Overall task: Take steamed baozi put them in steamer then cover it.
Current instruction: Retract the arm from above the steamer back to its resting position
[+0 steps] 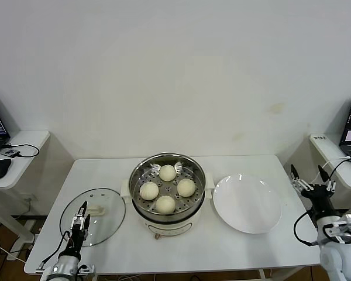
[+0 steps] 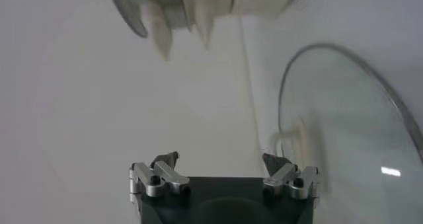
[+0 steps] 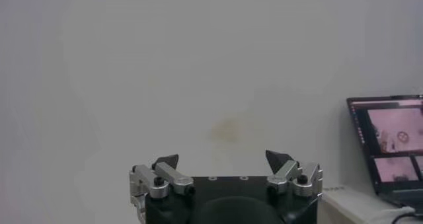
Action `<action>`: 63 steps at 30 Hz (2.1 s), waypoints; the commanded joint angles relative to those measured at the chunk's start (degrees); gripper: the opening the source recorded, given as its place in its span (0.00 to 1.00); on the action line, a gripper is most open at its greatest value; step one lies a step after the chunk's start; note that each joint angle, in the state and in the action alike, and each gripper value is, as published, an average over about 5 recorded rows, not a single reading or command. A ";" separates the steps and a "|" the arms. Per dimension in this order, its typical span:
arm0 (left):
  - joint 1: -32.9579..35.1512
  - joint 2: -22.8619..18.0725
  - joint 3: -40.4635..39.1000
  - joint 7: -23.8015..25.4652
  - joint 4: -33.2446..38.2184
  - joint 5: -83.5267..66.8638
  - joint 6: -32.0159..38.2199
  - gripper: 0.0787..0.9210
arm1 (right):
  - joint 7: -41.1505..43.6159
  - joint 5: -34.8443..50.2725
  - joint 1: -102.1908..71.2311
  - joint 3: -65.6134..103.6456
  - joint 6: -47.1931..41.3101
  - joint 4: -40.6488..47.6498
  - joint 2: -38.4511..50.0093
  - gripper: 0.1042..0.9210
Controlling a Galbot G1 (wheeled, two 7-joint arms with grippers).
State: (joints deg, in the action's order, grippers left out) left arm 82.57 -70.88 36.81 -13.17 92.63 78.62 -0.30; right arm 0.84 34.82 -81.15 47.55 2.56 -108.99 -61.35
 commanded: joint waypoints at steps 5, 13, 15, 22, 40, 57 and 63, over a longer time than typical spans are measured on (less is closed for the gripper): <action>-4.66 -0.10 -1.48 5.56 -2.79 -1.82 -6.14 0.88 | -0.15 0.17 -0.79 0.99 0.35 0.43 -0.42 0.88; -6.96 -0.77 -2.56 5.66 -4.16 -2.35 -7.75 0.88 | 0.16 0.08 -1.08 1.30 0.61 1.14 -0.48 0.88; -7.33 -0.84 -2.80 5.69 -4.48 -2.34 -7.99 0.88 | 0.16 0.10 -1.05 1.40 0.58 1.21 -0.47 0.88; -8.74 -0.95 -3.10 6.08 -5.97 -2.20 -8.68 0.88 | 0.23 0.12 -0.92 1.59 0.55 1.52 -0.48 0.88; -12.24 -3.34 -4.01 3.92 -8.37 -5.33 -10.53 0.88 | 0.52 -0.03 -1.23 1.64 0.74 2.00 -0.81 0.88; -13.30 -3.69 -4.54 0.63 -12.84 -9.43 -8.06 0.54 | 0.85 -0.23 -2.21 1.71 0.92 1.37 -1.25 0.88; -13.79 -3.32 -4.71 0.07 -15.01 -9.88 -6.92 0.32 | 0.93 -0.36 -2.59 1.82 0.95 1.16 -1.44 0.88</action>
State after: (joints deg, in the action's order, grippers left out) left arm 69.04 -74.33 32.14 -12.29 79.86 69.54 -8.11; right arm 1.73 34.54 -83.67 49.34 3.48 -107.72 -62.75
